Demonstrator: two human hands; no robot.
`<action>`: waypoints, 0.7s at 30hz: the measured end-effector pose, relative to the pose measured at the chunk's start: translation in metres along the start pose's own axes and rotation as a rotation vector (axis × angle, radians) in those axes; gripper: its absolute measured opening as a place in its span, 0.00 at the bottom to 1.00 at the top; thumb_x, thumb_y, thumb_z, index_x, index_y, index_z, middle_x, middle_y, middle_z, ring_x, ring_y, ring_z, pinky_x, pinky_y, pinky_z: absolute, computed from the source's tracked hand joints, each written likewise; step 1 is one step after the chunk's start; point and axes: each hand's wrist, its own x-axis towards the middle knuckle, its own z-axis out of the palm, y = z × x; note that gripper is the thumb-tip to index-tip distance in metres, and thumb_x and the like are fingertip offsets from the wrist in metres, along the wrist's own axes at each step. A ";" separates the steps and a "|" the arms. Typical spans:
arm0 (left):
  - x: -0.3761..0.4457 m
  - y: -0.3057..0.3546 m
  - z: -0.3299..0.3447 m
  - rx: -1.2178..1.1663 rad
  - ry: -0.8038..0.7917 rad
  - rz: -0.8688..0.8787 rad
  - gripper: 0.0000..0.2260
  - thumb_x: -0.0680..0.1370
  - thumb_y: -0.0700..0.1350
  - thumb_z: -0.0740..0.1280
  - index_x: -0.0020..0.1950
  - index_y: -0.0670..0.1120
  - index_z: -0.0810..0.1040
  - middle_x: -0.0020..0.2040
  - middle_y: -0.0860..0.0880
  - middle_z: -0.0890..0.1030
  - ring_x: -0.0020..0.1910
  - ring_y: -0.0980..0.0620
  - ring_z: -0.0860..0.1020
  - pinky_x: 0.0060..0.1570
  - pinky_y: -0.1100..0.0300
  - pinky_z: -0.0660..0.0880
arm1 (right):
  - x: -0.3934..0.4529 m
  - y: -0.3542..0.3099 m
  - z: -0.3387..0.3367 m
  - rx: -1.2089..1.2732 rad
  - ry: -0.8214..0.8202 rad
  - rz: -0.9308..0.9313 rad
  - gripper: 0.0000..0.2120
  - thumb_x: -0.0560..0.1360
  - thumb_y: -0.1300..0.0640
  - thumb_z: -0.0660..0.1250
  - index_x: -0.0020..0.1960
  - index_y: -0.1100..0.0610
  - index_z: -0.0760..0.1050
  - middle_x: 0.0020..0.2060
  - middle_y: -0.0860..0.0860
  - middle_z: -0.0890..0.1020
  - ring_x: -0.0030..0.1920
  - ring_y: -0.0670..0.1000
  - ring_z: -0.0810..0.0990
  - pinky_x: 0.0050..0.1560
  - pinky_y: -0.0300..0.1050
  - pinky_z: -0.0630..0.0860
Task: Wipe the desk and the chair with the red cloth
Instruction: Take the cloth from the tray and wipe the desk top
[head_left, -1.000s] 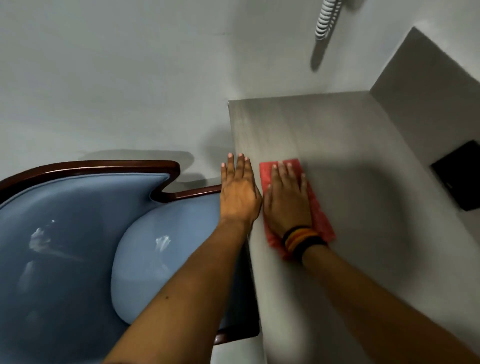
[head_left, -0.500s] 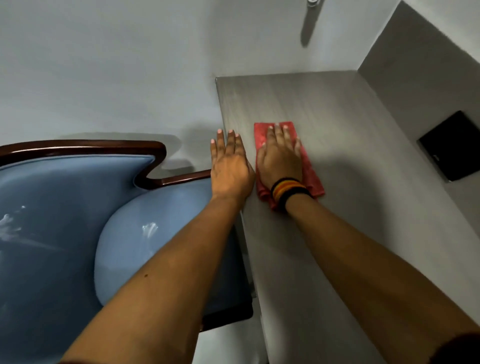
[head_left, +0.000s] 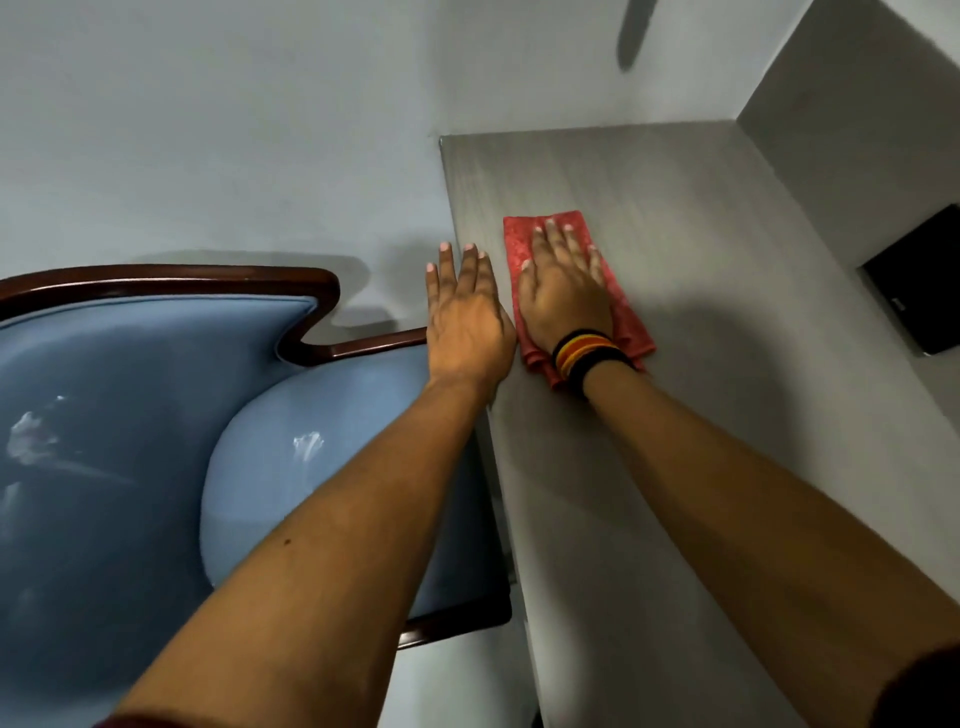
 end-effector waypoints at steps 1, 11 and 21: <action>0.000 0.000 -0.002 0.000 -0.008 0.006 0.28 0.84 0.43 0.52 0.85 0.39 0.55 0.86 0.42 0.55 0.87 0.41 0.44 0.86 0.45 0.42 | -0.012 0.002 0.000 -0.005 0.004 -0.003 0.27 0.84 0.51 0.51 0.82 0.57 0.58 0.82 0.54 0.60 0.83 0.54 0.55 0.82 0.58 0.50; -0.135 0.030 -0.041 -0.163 -0.043 0.162 0.31 0.79 0.35 0.58 0.84 0.40 0.61 0.86 0.42 0.58 0.87 0.41 0.46 0.85 0.44 0.42 | -0.273 0.003 -0.026 0.217 0.075 0.108 0.27 0.84 0.48 0.46 0.77 0.56 0.68 0.78 0.53 0.69 0.79 0.54 0.65 0.81 0.54 0.59; -0.214 0.102 0.010 -0.105 -0.128 0.234 0.28 0.86 0.48 0.49 0.85 0.40 0.51 0.86 0.42 0.51 0.86 0.44 0.47 0.81 0.48 0.37 | -0.245 0.097 -0.069 0.556 0.283 0.519 0.18 0.85 0.60 0.57 0.74 0.61 0.71 0.74 0.58 0.73 0.75 0.59 0.71 0.76 0.52 0.64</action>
